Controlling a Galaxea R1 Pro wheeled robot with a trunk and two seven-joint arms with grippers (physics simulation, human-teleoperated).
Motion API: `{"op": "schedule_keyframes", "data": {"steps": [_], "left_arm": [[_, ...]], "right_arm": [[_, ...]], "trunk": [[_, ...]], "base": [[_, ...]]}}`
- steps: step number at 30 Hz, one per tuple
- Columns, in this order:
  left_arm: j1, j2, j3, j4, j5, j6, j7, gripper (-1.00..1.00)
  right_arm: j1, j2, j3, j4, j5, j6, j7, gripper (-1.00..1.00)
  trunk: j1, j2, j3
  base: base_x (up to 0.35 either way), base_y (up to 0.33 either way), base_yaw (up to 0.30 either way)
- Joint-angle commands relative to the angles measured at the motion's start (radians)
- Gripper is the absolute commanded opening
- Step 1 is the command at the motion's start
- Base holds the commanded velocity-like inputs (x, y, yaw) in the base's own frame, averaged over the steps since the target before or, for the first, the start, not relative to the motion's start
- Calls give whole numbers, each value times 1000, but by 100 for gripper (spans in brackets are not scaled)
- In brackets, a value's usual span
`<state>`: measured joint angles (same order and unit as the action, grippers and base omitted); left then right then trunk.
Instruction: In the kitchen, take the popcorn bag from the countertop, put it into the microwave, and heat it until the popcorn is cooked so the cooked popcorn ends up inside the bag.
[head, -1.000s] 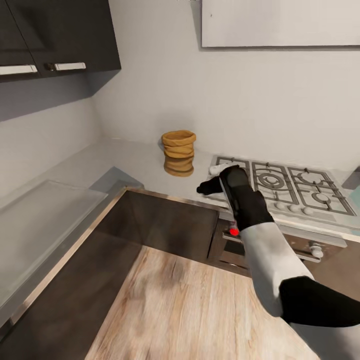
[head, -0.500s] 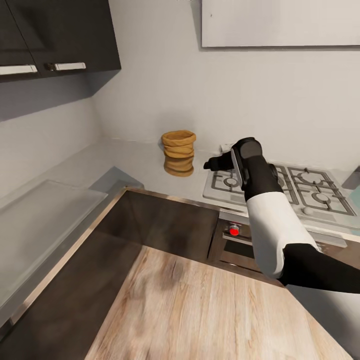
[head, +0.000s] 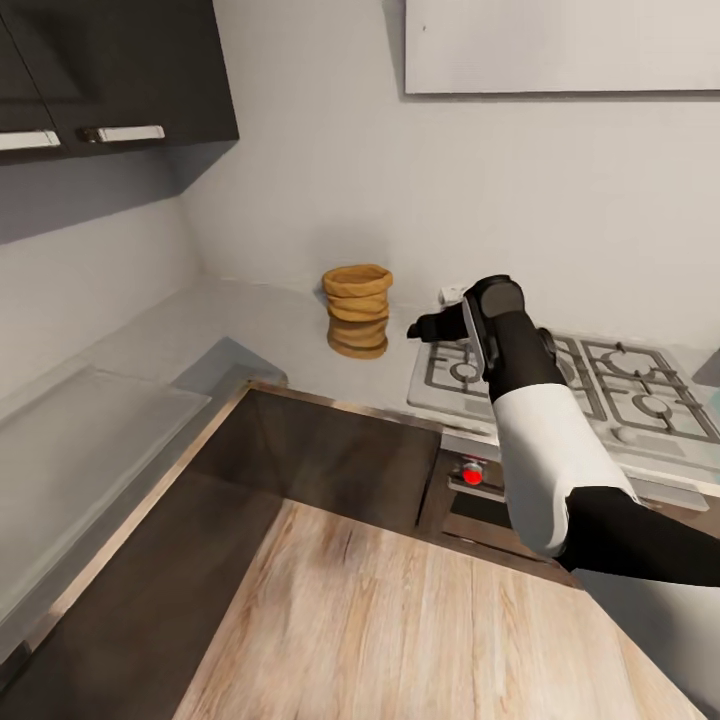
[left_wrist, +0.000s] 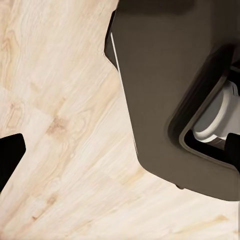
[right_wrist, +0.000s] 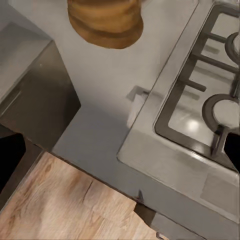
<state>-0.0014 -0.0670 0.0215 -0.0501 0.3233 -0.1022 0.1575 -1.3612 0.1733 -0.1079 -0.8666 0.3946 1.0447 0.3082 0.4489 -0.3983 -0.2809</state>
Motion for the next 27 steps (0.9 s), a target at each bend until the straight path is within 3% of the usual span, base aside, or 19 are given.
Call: {"op": "schedule_keyframes", "data": {"steps": [1,6,14,27], "left_arm": [[0,0,2,-1,3,-3,2,100],[0,0,2,-1,3,-3,2,100],[0,1,2,-1,3,-3,2,100],[0,1,2,-1,4,-4,2,100]], "right_arm": [[-1,1,-4,-2,11,2,9,100],[-1,1,-2,-21,15,2,8,100],[-1,1,5,-131,21,2,-20,100],[-1,1,6,-132,14,2,-21,100]], "trunk": [[1,-2,-2],[1,-2,-2],[1,-2,-2],[1,-2,-2]], "base": [[316,0,0],[319,0,0],[318,0,0],[319,0,0]]}}
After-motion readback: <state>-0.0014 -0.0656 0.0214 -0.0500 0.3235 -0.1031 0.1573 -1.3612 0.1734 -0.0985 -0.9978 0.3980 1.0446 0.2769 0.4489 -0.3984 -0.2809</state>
